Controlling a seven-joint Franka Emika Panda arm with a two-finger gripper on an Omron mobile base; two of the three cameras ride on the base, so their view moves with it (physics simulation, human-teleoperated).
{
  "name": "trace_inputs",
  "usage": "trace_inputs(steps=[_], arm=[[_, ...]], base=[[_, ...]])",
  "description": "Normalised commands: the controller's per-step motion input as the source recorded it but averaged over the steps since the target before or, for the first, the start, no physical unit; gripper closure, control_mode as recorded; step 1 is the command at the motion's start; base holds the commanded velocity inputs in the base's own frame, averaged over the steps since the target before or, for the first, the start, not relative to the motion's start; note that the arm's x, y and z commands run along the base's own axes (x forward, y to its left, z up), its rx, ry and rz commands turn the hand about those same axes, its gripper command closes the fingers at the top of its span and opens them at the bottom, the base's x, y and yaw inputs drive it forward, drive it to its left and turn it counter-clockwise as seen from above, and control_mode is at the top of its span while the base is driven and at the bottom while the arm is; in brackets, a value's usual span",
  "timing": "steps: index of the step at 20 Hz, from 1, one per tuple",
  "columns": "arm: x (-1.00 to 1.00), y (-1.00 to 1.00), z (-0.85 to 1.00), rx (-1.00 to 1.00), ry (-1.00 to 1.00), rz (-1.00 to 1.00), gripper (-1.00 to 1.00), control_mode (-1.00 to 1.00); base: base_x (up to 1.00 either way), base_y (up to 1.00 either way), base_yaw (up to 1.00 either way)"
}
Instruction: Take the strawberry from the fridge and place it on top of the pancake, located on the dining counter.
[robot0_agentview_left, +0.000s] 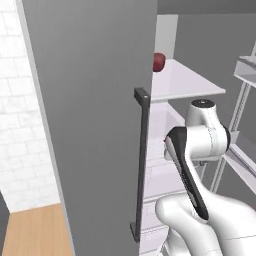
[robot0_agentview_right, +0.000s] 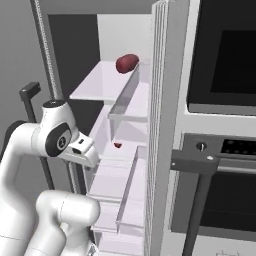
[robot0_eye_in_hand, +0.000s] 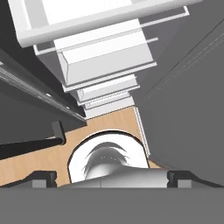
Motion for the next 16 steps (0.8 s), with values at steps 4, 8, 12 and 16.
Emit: trace_inputs(steps=[4,8,12,16], arm=[[0.00,0.00,0.00,0.00,0.00,0.00,-1.00,1.00],[0.00,0.00,0.00,0.00,0.00,0.00,-1.00,1.00],[0.00,0.00,0.00,0.00,0.00,0.00,-1.00,1.00],[0.00,0.00,0.00,0.00,0.00,0.00,-1.00,1.00]], base=[[0.14,-0.44,0.00],[0.22,-0.42,0.00],[0.20,-0.05,0.00],[0.17,0.00,0.00]])
